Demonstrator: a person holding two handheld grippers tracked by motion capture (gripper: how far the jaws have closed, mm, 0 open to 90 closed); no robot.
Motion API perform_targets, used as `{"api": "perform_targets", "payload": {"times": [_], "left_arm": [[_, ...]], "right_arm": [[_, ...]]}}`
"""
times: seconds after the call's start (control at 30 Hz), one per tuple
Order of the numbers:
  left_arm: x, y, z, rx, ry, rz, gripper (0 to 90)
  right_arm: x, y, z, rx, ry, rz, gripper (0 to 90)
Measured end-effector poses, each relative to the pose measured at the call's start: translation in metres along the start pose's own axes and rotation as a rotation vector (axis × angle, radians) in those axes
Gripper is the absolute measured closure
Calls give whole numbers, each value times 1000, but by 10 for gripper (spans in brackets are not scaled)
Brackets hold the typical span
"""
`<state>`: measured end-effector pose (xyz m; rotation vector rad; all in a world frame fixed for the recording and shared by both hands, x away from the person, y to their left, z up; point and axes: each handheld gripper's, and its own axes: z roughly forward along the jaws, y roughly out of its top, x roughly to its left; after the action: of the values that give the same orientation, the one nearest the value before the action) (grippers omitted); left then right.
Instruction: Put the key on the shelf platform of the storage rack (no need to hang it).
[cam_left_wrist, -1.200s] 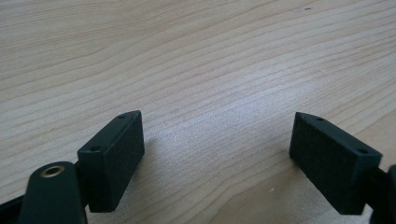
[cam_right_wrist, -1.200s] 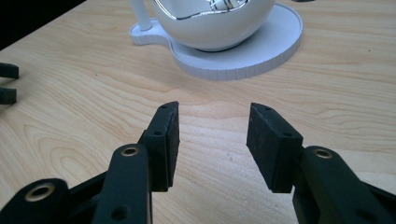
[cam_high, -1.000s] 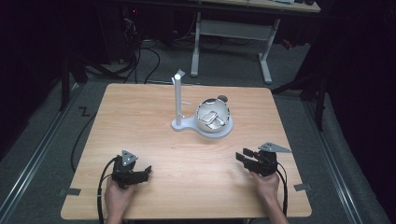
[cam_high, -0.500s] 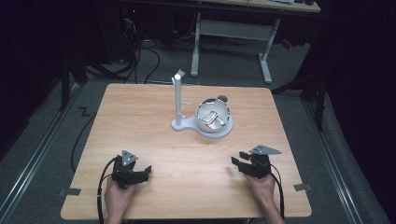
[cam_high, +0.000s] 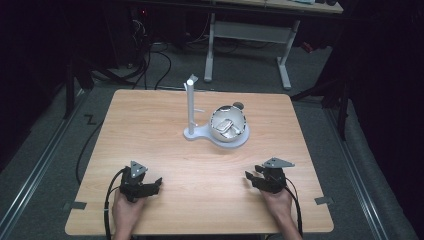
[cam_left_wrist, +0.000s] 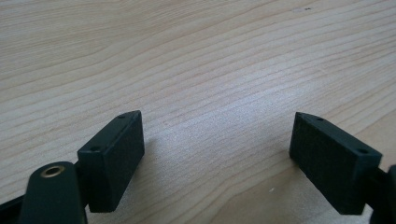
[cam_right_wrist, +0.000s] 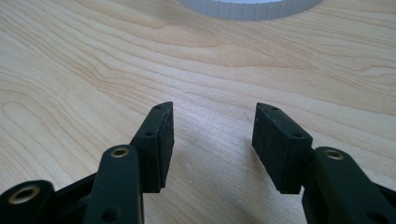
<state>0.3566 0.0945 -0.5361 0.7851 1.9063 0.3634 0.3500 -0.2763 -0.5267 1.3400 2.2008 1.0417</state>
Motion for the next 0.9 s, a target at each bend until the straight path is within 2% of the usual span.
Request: {"api": "perform_targets", "payload": {"times": [0.13,0.23,0.37,0.57,0.9], "left_arm": [[0,0,0,0,0,-1,183],[0,0,0,0,1,-1,183],[0,0,0,0,0,0,183],[0,0,0,0,0,0,183],[0,0,0,0,0,0,183]], "right_arm": [[0,0,1,11,-4,3,478],[2,-1,3,23,-15,-18,470],[2,-2,3,21,-25,-21,466],[7,-2,4,23,-61,-61,451],[7,-2,4,26,-63,-64,433]]}}
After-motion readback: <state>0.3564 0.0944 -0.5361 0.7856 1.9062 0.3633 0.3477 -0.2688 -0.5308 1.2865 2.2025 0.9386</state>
